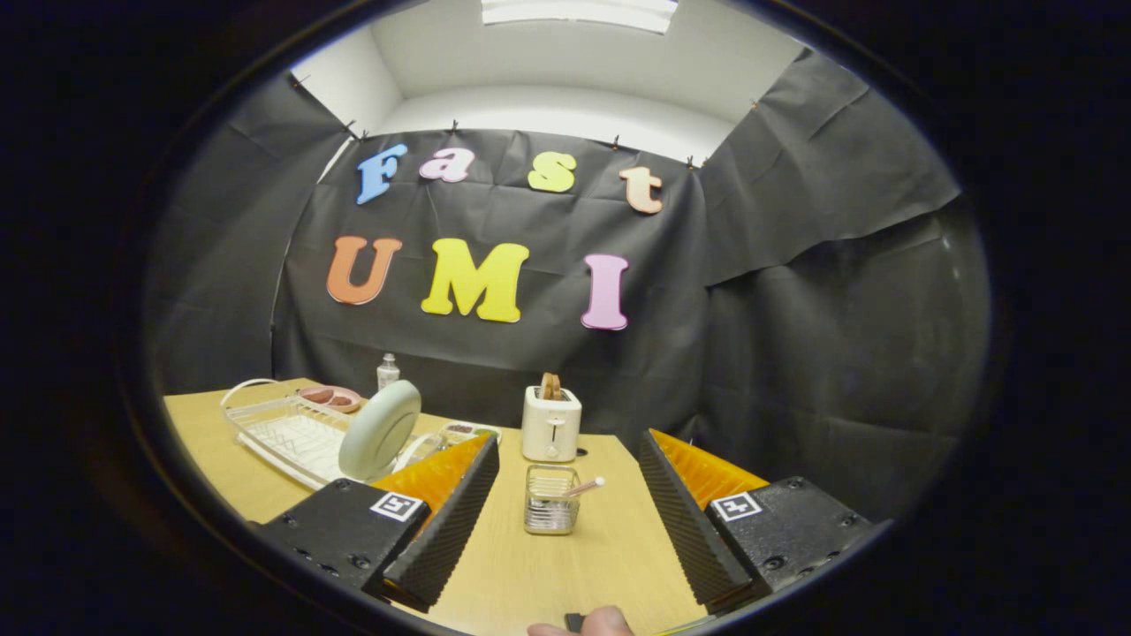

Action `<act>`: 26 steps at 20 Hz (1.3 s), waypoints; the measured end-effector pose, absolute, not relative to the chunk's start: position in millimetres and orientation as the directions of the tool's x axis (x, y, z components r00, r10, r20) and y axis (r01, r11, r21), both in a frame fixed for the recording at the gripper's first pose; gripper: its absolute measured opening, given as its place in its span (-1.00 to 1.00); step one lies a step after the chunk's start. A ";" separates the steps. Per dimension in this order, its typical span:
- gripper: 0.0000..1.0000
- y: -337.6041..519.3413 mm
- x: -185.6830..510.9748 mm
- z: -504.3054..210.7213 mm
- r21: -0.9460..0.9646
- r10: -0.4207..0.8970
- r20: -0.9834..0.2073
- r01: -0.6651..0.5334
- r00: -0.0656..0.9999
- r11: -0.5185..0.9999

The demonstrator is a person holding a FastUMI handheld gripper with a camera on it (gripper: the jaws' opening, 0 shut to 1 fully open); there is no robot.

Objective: Take the plate from the dish rack, then take the spoon from the basket and place it into the plate.

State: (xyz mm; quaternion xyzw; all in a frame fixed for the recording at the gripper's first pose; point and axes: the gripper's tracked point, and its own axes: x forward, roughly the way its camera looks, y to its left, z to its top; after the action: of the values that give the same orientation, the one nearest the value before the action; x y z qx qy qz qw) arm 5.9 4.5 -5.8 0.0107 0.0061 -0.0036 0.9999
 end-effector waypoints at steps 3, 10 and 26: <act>1.00 6.5 6.9 -6.6 0.041 0.000 -0.016 0.001 1.000 0.999; 1.00 17.6 8.2 6.3 0.022 0.029 0.015 -0.029 0.999 0.999; 1.00 149.8 77.1 112.1 0.022 0.341 -0.245 -0.347 0.907 0.938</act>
State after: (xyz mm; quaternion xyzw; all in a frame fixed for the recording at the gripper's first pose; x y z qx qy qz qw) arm 77.1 149.8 112.1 -0.0111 0.1236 0.1761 0.9765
